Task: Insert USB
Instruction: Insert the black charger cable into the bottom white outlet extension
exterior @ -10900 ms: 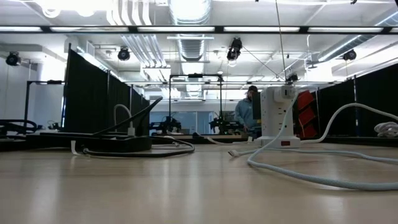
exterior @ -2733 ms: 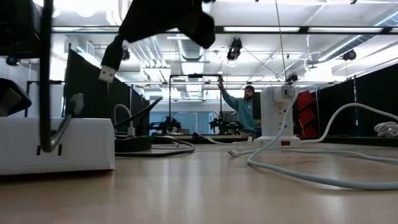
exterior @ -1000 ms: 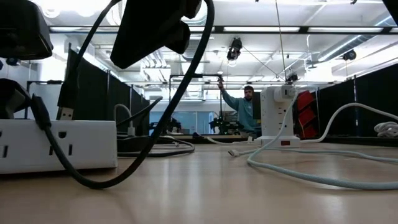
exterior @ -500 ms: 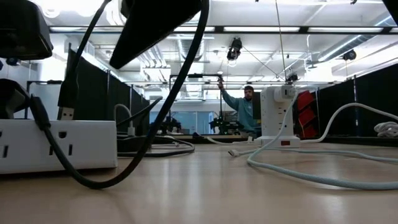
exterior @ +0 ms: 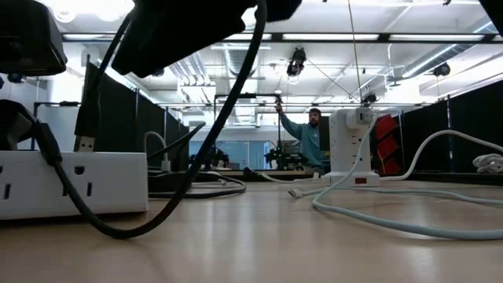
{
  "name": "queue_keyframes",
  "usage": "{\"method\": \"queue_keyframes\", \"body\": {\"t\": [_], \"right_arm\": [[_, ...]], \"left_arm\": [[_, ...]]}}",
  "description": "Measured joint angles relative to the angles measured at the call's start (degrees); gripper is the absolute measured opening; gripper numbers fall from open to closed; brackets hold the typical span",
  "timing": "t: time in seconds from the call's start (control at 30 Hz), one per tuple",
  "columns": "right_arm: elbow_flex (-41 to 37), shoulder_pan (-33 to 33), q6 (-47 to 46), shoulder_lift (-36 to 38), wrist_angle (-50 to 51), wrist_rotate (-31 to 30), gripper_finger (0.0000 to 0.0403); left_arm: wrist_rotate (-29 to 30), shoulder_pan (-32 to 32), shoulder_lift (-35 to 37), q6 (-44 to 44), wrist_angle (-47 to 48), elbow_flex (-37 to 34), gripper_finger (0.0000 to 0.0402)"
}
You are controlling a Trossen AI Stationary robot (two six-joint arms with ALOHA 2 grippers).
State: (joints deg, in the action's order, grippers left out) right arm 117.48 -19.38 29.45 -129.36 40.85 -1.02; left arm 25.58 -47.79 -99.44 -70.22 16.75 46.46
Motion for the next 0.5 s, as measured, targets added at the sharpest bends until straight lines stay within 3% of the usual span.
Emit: {"method": "queue_keyframes", "body": {"t": [0.5], "right_arm": [[-0.6, 2.6, 16.7, -0.1, -3.9, 7.2, 0.019]], "left_arm": [[0.0, 0.0, 0.0, 0.0, -0.2, 0.0, 0.0205]]}}
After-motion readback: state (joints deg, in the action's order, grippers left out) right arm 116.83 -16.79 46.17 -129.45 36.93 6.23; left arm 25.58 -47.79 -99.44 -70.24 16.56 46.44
